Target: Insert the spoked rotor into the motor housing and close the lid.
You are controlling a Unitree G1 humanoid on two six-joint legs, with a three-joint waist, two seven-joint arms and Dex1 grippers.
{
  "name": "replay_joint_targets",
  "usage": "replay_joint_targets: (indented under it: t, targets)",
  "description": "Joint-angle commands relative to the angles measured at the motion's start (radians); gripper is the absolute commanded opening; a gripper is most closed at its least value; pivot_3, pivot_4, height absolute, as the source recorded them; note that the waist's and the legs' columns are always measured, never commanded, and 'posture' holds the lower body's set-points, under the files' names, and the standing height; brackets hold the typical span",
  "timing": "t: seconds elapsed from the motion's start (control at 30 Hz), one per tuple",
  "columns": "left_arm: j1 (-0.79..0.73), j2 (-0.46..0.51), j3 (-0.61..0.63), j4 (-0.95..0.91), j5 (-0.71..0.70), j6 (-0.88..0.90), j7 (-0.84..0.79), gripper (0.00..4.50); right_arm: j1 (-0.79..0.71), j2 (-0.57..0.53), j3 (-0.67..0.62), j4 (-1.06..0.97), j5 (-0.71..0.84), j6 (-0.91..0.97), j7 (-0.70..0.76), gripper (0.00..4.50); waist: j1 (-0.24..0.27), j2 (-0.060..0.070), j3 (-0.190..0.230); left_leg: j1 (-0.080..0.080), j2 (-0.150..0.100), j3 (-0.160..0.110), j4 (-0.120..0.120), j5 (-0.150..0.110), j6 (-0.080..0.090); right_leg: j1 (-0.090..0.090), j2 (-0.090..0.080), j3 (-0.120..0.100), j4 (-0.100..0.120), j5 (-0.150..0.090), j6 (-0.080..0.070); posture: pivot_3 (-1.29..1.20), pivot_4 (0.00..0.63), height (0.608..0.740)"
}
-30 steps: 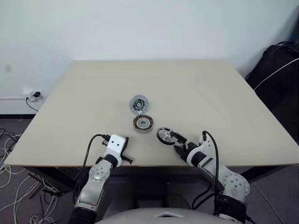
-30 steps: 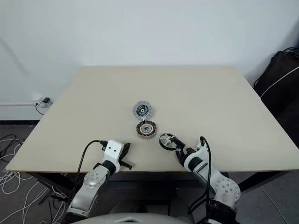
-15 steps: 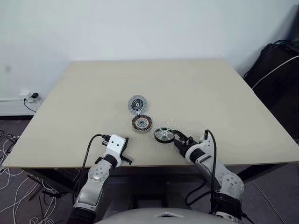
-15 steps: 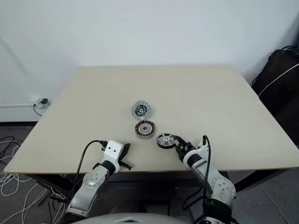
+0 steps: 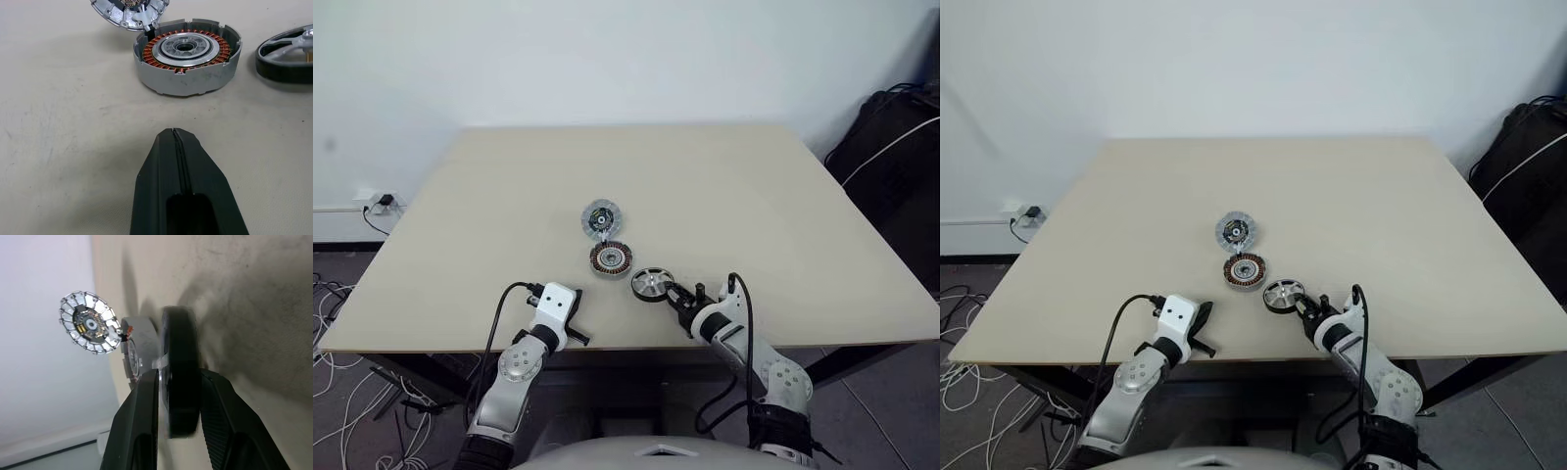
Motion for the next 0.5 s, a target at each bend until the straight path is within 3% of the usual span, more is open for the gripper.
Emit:
replay_joint_targets:
  t: [0.03, 0.1, 0.37, 0.5]
  targets:
    - [-0.005, -0.002, 0.010, -0.033, -0.006, -0.010, 0.008, 0.00, 0.008, 0.057, 0.044, -0.021, -0.015, -0.003, -0.007, 0.89, 0.000, 0.000, 0.000, 0.000, 0.000, 0.000, 0.000, 0.000, 0.000, 0.000, 0.000, 0.000, 0.000, 0.000, 0.000, 0.00, 0.000, 0.740]
    - [-0.005, -0.003, 0.010, -0.033, -0.006, -0.010, 0.009, 0.00, 0.014, 0.046, 0.054, -0.021, -0.032, -0.002, -0.017, 0.41, 0.000, 0.000, 0.000, 0.000, 0.000, 0.000, 0.000, 0.000, 0.000, 0.000, 0.000, 0.000, 0.000, 0.000, 0.000, 0.00, 0.000, 0.740]
    - [-0.005, -0.002, 0.007, -0.028, -0.004, -0.007, 0.014, 0.00, 0.033, 0.013, 0.083, -0.046, -0.090, 0.016, -0.045, 0.41, 0.000, -0.001, -0.001, 0.000, 0.000, 0.000, 0.000, -0.001, -0.001, 0.000, 0.000, 0.000, 0.000, 0.000, 0.000, 0.00, 0.000, 0.740]
    - [-0.007, -0.001, 0.005, -0.026, -0.003, -0.004, 0.014, 0.00, 0.023, 0.020, 0.071, -0.097, -0.049, 0.010, -0.038, 0.41, 0.000, -0.001, -0.001, 0.000, 0.000, 0.000, -0.001, -0.001, -0.001, 0.000, 0.000, 0.000, -0.001, 0.000, 0.000, 0.00, 0.000, 0.740]
